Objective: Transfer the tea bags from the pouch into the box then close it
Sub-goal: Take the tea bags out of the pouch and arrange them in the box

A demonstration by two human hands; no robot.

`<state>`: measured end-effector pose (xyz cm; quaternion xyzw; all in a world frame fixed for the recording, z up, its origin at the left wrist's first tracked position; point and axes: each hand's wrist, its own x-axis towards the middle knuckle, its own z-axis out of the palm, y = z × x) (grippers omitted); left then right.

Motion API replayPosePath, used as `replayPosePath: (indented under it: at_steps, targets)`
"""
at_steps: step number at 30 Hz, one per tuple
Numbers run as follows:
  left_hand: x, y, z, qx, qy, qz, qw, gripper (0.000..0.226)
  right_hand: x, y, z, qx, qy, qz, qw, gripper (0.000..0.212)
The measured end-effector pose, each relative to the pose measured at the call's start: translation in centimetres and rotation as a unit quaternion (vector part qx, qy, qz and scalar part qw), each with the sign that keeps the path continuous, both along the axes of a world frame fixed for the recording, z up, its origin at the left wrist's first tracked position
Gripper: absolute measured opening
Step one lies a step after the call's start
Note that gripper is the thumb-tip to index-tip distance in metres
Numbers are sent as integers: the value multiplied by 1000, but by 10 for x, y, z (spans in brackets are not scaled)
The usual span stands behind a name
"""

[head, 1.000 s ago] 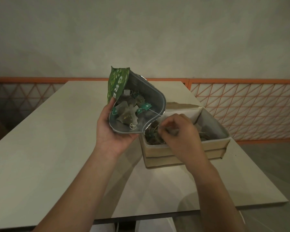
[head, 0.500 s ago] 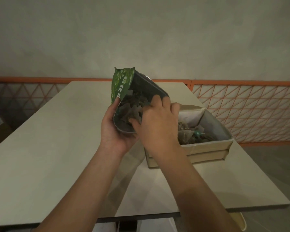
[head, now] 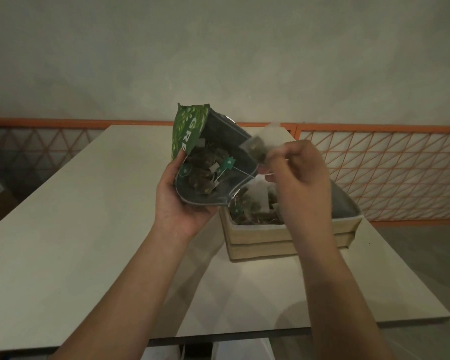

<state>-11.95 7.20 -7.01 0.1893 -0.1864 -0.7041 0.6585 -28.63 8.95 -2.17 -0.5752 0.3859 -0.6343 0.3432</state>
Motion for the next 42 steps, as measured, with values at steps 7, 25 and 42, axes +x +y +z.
replayPosePath:
  at_steps: [7, 25, 42]
  targets:
    - [2, -5, -4, -4, 30, -21, 999, 55, -40, -15, -14, 68, -114, -16, 991, 9]
    - [-5, 1, 0, 12, 25, 2, 1000, 48, -31, -54, -38, 28, 200, -33, 979, 7]
    - [-4, 4, 2, 23, -16, 19, 999, 50, 21, -30, -10, -55, 452, -165, 875, 19]
